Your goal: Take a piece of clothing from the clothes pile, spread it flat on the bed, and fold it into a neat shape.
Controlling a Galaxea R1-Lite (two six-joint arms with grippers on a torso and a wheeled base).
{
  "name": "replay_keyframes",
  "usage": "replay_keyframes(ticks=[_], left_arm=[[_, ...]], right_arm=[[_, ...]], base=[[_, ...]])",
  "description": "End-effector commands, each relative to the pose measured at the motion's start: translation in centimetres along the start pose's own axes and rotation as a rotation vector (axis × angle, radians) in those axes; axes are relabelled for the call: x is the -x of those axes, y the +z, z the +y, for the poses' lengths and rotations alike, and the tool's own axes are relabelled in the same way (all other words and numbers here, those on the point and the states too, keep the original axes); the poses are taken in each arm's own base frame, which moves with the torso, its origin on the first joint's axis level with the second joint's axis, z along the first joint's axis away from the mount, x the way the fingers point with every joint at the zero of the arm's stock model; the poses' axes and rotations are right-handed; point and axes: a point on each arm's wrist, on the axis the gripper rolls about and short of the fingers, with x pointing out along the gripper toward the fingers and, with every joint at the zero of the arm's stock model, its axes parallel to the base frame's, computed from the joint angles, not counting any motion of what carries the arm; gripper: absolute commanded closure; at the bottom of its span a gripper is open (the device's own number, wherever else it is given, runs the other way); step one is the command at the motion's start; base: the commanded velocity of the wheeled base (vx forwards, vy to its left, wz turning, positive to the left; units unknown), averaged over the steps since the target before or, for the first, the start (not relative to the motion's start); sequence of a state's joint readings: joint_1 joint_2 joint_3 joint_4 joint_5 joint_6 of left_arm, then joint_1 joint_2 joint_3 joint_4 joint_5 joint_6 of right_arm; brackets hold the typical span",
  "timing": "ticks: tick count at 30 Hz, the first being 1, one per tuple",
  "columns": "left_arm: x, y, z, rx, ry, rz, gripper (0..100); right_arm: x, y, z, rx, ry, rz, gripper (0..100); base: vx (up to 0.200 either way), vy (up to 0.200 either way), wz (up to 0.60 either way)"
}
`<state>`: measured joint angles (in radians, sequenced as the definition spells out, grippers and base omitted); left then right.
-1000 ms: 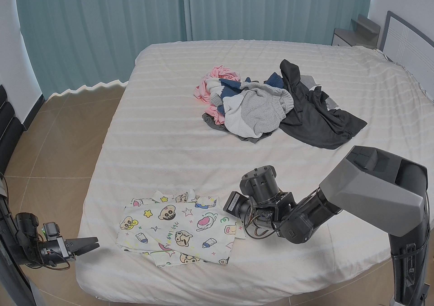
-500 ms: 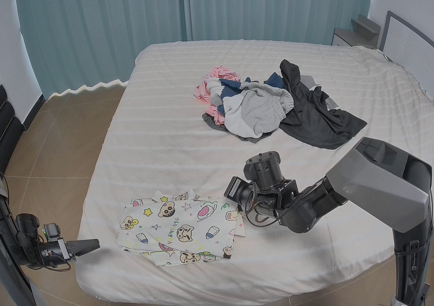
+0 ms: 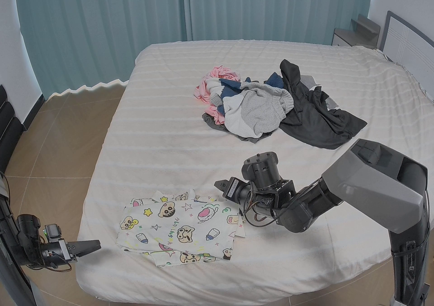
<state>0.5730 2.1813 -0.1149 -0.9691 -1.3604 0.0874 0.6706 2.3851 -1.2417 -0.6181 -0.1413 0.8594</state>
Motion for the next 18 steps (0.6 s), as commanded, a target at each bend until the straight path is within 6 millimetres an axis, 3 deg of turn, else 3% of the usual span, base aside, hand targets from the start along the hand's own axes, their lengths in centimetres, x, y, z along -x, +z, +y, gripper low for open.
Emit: replay_keyframes(ticks=[1,6,10,15,18], left_arm=[[0.0,0.0,0.0,0.001,0.000,0.000,0],[0.0,0.0,0.1,0.001,0.000,0.000,0],[0.0,0.0,0.1,0.003,0.000,0.000,0],[0.0,-0.1,0.0,0.003,0.000,0.000,0],[0.0,-0.1,0.0,0.004,0.000,0.001,0]], right_arm=[[1.9,0.4,0.0,-0.004,-0.008,-0.010,0],[6.4,-1.1,0.6,0.027,0.018,0.044,0],[9.8,-3.7,0.7,0.087,0.062,0.111,0],[10.6,-6.2,0.8,0.131,0.109,0.154,0],[10.0,-7.5,0.5,0.166,0.109,0.175,0]], base=[[0.000,0.000,0.00],[0.000,0.000,0.00],[0.000,0.000,0.00],[0.000,0.000,0.00],[0.000,0.000,0.00]])
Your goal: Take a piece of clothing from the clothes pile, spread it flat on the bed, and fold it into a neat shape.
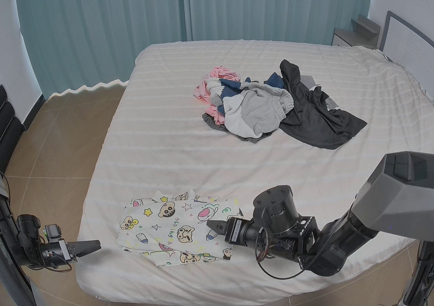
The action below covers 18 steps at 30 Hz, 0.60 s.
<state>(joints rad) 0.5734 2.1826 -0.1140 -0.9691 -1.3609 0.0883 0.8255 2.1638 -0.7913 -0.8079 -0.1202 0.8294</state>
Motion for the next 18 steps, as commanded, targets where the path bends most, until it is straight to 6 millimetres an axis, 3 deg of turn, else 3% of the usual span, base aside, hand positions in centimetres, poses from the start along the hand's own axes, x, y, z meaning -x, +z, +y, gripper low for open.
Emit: replay_keyframes(ticks=[1,12,18], left_arm=[[0.0,-0.1,0.0,0.003,0.000,0.001,0],[0.0,0.0,0.0,0.000,0.000,0.000,0],[0.0,0.0,0.0,0.000,0.000,0.000,0]], right_arm=[[0.5,-2.3,0.5,0.066,0.023,0.052,0],[-0.7,-4.3,-0.6,0.104,-0.012,0.102,0],[-0.6,-4.8,-0.1,0.110,0.018,0.097,0]], base=[[0.000,0.000,0.00],[0.000,0.000,0.00],[0.000,0.000,0.00]])
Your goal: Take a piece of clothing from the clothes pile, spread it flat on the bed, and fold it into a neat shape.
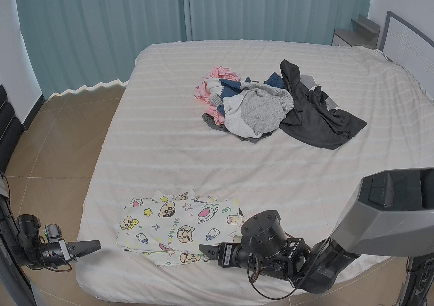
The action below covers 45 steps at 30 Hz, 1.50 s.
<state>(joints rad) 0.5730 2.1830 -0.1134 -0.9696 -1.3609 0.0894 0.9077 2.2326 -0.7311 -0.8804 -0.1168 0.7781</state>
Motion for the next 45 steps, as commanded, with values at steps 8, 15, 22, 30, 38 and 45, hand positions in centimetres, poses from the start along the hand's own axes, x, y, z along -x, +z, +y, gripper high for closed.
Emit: replay_keyframes(ticks=[8,15,22,30,38,45], left_arm=[[0.0,0.1,0.1,-0.006,0.001,-0.002,0],[0.0,0.2,0.2,-0.006,0.001,-0.002,0],[0.0,0.2,0.2,-0.007,0.001,-0.002,0],[0.0,0.2,0.2,-0.007,0.001,-0.002,0],[0.0,0.2,0.2,-0.007,0.001,-0.002,0],[0.0,0.2,0.2,-0.007,0.001,-0.002,0]], right_arm=[[-1.7,-1.9,-0.3,0.065,-0.004,0.031,0],[-2.2,-2.0,-0.3,0.091,0.030,-0.012,0],[-2.5,-2.2,-0.5,0.103,0.026,-0.007,100],[-1.8,-2.3,-1.0,0.143,0.012,-0.002,100],[-0.1,-1.2,-2.0,0.153,0.007,-0.036,100],[0.7,-0.8,-3.4,0.136,-0.009,-0.015,100]], base=[[0.000,0.000,0.00],[0.000,0.000,0.00],[0.000,0.000,0.00],[0.000,0.000,0.00],[0.000,0.000,0.00],[0.000,0.000,0.00]])
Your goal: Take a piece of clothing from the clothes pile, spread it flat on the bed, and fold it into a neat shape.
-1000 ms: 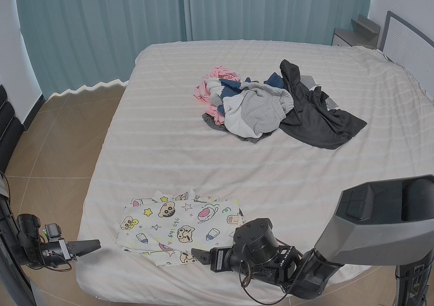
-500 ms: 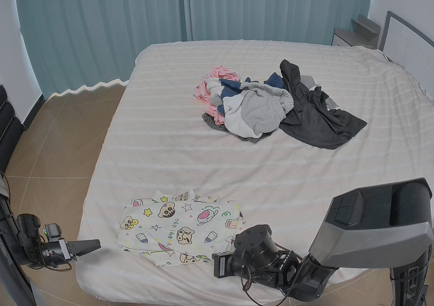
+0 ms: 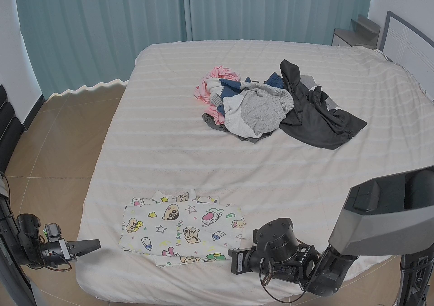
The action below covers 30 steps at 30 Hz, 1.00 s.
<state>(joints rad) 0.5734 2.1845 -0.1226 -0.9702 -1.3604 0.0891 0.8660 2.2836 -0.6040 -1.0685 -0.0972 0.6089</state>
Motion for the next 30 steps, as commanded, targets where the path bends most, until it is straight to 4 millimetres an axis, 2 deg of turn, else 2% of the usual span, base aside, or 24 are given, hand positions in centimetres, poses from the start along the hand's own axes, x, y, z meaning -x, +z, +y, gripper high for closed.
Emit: replay_keyframes(ticks=[1,29,30], left_arm=[[0.0,0.0,0.0,0.002,0.000,0.000,0],[0.0,0.0,0.0,0.002,0.000,0.000,0],[0.0,0.0,0.0,0.001,0.000,0.000,0]], right_arm=[[0.5,0.1,-0.5,-0.008,0.001,0.005,100],[-0.3,-1.4,-2.5,0.003,-0.041,0.074,100],[-0.3,-1.3,-2.6,0.003,-0.043,0.071,0]], base=[[0.000,0.000,0.00],[0.000,0.000,0.00],[0.000,0.000,0.00]])
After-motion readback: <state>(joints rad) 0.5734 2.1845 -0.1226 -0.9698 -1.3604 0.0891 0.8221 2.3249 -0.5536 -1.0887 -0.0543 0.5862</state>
